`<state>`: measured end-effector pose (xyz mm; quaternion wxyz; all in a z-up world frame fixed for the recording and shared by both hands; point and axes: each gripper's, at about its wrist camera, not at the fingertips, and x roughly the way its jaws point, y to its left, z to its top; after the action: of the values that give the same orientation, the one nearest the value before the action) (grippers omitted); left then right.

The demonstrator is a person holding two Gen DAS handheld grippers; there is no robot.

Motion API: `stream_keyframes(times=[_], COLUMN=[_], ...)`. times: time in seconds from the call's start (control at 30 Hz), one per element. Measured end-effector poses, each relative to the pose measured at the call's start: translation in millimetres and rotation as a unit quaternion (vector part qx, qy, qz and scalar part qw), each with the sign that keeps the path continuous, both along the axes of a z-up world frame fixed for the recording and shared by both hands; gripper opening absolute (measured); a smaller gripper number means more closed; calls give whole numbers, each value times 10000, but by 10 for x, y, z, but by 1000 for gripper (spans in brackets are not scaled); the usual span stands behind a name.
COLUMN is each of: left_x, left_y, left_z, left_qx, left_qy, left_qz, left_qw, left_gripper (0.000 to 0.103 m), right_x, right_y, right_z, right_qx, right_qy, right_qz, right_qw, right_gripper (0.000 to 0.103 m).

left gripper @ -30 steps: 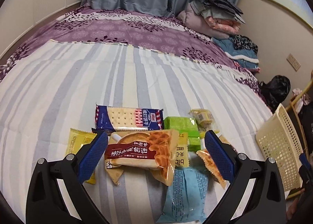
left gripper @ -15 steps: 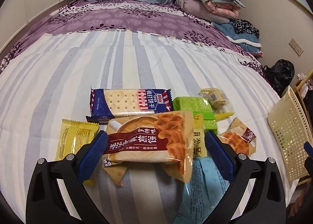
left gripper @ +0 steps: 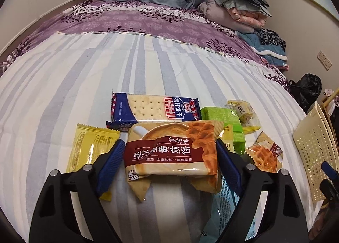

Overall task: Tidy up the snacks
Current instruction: 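Grasp the orange wafer pack with left tool while right tool grasps another wafer pack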

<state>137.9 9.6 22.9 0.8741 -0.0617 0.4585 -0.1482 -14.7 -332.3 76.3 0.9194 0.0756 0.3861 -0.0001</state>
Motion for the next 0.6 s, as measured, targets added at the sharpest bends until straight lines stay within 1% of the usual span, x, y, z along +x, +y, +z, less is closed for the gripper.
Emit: stream_keyframes(times=[0.07, 0.27, 0.47, 0.6], left_x=[-28, -116, -212, -282], left_y=[13, 79, 155, 180], left_z=[46, 259, 486, 602], left_qx=[31, -79, -175, -212], left_qy=[-73, -321, -564, -680], left_qz=[14, 55, 92, 100], left_qw=[10000, 9994, 9982, 9974], left_gripper=[83, 82, 82, 82], right_x=[60, 346, 692, 891], right_y=[23, 220, 488, 639], right_z=[-40, -157, -293, -413], right_qx=[50, 163, 61, 17], right_qy=[64, 210, 338, 508], right_qz=[78, 414, 783, 1022], right_qw=[9999, 9988, 9963, 9935], right_gripper=[98, 98, 98, 98])
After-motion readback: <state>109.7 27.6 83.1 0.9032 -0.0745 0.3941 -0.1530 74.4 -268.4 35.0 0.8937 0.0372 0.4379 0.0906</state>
